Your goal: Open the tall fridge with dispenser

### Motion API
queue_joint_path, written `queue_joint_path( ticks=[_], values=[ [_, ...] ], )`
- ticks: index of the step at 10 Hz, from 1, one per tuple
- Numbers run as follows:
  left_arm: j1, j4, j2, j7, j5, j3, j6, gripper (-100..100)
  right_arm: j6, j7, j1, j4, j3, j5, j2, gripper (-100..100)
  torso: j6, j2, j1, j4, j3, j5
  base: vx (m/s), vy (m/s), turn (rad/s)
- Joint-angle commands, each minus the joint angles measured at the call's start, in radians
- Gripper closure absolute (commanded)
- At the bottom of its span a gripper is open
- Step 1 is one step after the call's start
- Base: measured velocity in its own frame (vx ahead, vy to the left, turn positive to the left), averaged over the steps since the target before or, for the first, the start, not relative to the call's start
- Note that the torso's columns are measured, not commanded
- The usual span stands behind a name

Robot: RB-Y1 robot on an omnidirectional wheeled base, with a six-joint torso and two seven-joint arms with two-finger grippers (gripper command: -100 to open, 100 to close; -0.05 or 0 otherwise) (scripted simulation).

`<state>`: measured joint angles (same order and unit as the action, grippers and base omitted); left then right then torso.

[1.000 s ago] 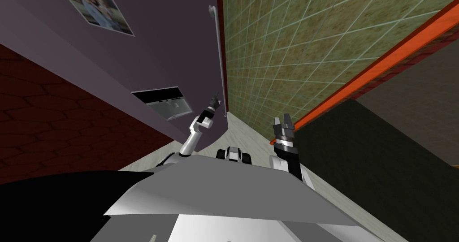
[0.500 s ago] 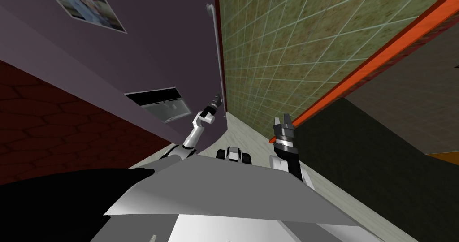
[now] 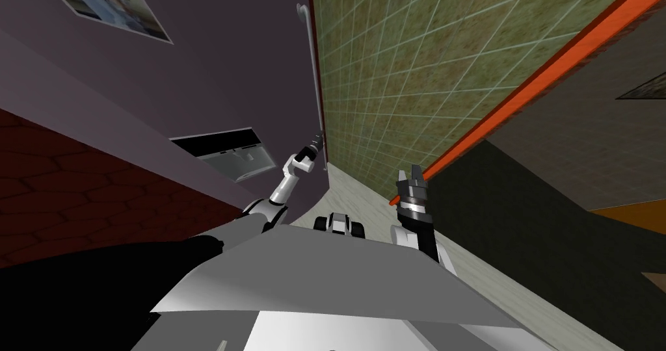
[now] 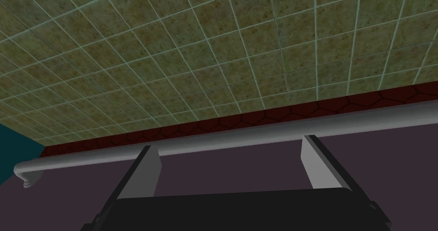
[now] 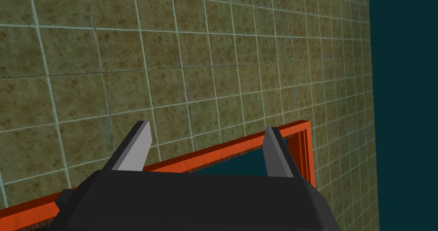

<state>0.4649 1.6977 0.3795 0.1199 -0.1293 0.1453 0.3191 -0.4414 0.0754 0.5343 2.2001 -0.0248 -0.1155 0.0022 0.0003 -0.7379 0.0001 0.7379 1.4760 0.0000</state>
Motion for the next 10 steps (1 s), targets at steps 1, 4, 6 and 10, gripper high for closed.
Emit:
queue_joint_path(
  ticks=[1, 4, 6, 10],
  values=[
    [0.076, -0.065, 0.017, -0.007, -0.005, 0.014, 0.066, -100, 0.000, 0.000, 0.000, 0.000, 0.000, 0.000, 0.000, 0, -0.001, 0.000, 0.000, 0.000, 0.000, 0.000, 0.006, 0.051, -0.114],
    [0.142, -0.103, 0.027, -0.012, -0.005, 0.023, 0.109, -100, 0.000, 0.000, 0.000, 0.000, 0.000, 0.000, 0.000, 0, 0.000, 0.000, 0.000, 0.000, 0.000, 0.000, 0.000, 0.046, -0.064],
    [0.190, -0.141, 0.036, -0.019, -0.005, 0.032, 0.150, -100, 0.000, 0.000, 0.000, 0.000, 0.000, 0.000, 0.000, 0, 0.000, 0.000, 0.000, 0.000, 0.000, 0.000, 0.006, 0.048, -0.079],
    [0.280, -0.212, 0.054, -0.033, -0.001, 0.048, 0.226, -100, 0.000, 0.000, 0.000, 0.000, 0.000, 0.000, 0.000, 0, 0.000, -0.001, 0.000, 0.000, 0.000, 0.000, -0.002, 0.048, -0.072]
  ],
)
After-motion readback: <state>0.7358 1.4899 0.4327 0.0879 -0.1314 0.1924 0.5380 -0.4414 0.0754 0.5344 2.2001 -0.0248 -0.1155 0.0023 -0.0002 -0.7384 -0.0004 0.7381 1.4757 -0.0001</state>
